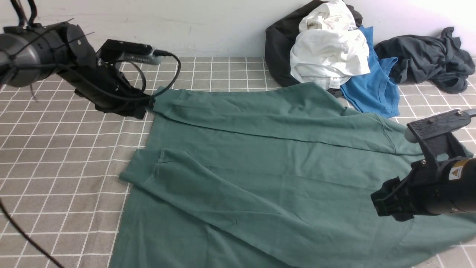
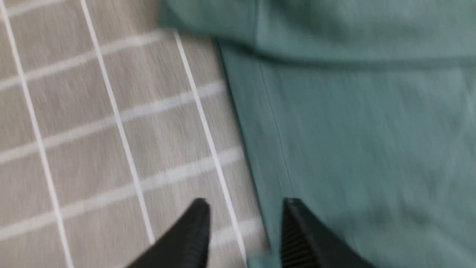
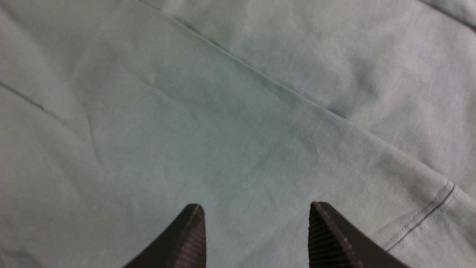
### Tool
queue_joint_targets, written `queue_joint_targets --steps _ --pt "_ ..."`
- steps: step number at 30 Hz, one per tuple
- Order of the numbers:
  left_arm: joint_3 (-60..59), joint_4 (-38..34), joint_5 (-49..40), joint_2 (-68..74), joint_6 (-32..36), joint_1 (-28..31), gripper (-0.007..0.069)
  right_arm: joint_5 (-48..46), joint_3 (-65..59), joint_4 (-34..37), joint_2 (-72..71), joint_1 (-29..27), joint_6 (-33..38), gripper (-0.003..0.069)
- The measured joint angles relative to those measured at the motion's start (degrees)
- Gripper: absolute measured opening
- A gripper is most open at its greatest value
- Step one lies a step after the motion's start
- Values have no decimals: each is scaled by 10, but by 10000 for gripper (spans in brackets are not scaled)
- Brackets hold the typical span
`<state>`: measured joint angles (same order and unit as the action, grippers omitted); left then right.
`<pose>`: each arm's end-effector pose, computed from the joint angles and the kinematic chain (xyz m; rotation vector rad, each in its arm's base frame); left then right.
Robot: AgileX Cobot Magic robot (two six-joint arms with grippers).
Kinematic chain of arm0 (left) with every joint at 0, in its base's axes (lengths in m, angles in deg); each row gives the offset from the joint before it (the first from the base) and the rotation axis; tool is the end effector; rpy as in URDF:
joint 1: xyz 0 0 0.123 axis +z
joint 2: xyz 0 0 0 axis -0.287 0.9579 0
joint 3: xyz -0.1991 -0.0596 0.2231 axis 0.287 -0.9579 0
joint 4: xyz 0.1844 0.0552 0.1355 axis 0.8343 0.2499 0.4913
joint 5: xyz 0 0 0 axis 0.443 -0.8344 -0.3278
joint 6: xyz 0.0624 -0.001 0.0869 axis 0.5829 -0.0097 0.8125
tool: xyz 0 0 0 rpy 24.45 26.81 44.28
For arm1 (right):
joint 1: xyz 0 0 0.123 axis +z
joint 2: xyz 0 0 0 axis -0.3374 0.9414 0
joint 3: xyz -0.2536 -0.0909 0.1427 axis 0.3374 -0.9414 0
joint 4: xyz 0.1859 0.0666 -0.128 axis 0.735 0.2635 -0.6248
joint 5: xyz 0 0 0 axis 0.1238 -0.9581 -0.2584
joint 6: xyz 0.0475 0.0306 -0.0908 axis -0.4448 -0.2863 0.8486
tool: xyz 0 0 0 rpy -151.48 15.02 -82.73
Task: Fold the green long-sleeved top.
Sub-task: Use the left arm to clamp the cuff farthest from it, then use the left arm to drag and drop the cuff onto the cuff closest to the left arm
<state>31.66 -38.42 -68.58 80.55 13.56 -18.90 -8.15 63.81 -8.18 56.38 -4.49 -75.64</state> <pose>0.4678 -0.0377 0.2186 0.2547 2.5739 -0.2136 0.2242 0.0715 0.2326 -0.4826 2.5796 0.1893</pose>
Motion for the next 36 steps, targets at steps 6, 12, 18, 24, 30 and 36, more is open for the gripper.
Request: queue_joint_targets --steps 6,12,18,24,30,36 --pt "144 -17 40 122 -74 6 391 9 0 3 1 0 0 356" --pt "206 -41 73 197 -82 6 275 15 0 5 1 0 0 356" --pt "214 -32 82 216 -81 6 87 19 0 5 1 0 0 356" --pt "212 -30 6 174 -17 2 1 21 0 5 1 0 0 356" --pt "213 -31 -113 56 8 -3 -1 21 0 6 1 0 0 356" --pt "207 -27 -285 -22 6 -4 -1 4 0 7 1 0 0 356"
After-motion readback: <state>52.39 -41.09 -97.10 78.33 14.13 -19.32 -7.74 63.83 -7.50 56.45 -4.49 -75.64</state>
